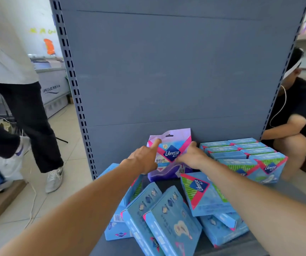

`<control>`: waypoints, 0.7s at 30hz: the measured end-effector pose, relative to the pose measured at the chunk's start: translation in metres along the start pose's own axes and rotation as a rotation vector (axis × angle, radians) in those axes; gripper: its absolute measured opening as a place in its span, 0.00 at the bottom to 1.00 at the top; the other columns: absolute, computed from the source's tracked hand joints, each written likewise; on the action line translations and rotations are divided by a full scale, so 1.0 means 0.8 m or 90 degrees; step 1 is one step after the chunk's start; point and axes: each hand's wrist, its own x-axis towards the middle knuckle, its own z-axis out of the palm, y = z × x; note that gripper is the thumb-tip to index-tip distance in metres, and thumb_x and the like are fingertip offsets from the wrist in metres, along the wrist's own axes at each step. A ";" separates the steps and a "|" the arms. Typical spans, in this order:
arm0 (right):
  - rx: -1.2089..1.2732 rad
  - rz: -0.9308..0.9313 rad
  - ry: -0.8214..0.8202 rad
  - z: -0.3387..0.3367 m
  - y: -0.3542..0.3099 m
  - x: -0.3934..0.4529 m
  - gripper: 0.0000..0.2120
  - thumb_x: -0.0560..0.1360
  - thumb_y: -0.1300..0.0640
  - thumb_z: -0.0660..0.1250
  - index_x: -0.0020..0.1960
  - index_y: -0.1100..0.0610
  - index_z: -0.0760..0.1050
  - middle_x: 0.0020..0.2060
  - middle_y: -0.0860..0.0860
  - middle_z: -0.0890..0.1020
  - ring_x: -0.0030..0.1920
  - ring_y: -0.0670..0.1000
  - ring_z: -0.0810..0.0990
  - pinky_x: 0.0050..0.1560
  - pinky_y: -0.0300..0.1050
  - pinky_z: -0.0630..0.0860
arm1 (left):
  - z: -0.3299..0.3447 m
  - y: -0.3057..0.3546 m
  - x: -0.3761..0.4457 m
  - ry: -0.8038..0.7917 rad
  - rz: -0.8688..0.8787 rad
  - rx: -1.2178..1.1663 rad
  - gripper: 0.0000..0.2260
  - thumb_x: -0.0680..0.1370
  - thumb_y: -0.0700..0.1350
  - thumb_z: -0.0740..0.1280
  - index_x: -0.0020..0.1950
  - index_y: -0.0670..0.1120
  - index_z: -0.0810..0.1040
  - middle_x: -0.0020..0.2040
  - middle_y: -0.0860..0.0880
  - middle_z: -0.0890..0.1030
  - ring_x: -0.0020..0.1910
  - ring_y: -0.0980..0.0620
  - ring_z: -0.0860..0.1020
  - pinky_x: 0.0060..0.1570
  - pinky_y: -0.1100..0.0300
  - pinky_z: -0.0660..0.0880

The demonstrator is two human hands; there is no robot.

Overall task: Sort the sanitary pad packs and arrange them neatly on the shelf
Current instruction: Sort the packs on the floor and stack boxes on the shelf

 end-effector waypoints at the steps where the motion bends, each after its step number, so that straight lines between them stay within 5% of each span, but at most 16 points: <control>1: 0.002 -0.006 -0.001 0.001 -0.001 0.000 0.39 0.69 0.51 0.77 0.69 0.61 0.57 0.62 0.57 0.75 0.59 0.57 0.77 0.44 0.44 0.70 | 0.000 0.001 -0.001 0.001 -0.001 -0.013 0.37 0.75 0.43 0.72 0.75 0.55 0.51 0.61 0.43 0.78 0.51 0.45 0.81 0.43 0.52 0.81; 9: -0.005 -0.101 0.110 -0.031 -0.015 -0.023 0.30 0.73 0.51 0.74 0.63 0.61 0.60 0.60 0.61 0.76 0.59 0.62 0.77 0.51 0.49 0.73 | -0.037 0.023 -0.023 0.111 -0.010 -0.071 0.39 0.74 0.45 0.71 0.77 0.55 0.49 0.61 0.39 0.65 0.51 0.35 0.79 0.52 0.46 0.78; 13: 0.038 -0.176 0.179 -0.067 -0.030 -0.061 0.34 0.70 0.50 0.76 0.66 0.57 0.59 0.60 0.58 0.71 0.56 0.60 0.76 0.48 0.46 0.70 | -0.080 0.043 -0.048 0.198 0.029 -0.145 0.41 0.73 0.52 0.73 0.78 0.55 0.50 0.58 0.44 0.61 0.48 0.40 0.78 0.47 0.53 0.76; 17: 0.090 -0.232 0.235 -0.099 -0.037 -0.106 0.41 0.67 0.50 0.78 0.70 0.52 0.56 0.56 0.54 0.64 0.52 0.55 0.74 0.51 0.46 0.73 | -0.110 0.068 -0.073 0.219 0.064 -0.203 0.51 0.68 0.52 0.78 0.79 0.55 0.45 0.64 0.43 0.58 0.60 0.42 0.75 0.59 0.52 0.76; 21: 0.123 -0.254 0.245 -0.117 -0.021 -0.147 0.49 0.64 0.49 0.80 0.74 0.50 0.52 0.61 0.54 0.67 0.57 0.53 0.74 0.56 0.49 0.75 | -0.115 0.101 -0.106 0.233 0.101 -0.238 0.56 0.64 0.54 0.80 0.79 0.56 0.44 0.64 0.44 0.56 0.64 0.40 0.71 0.64 0.47 0.74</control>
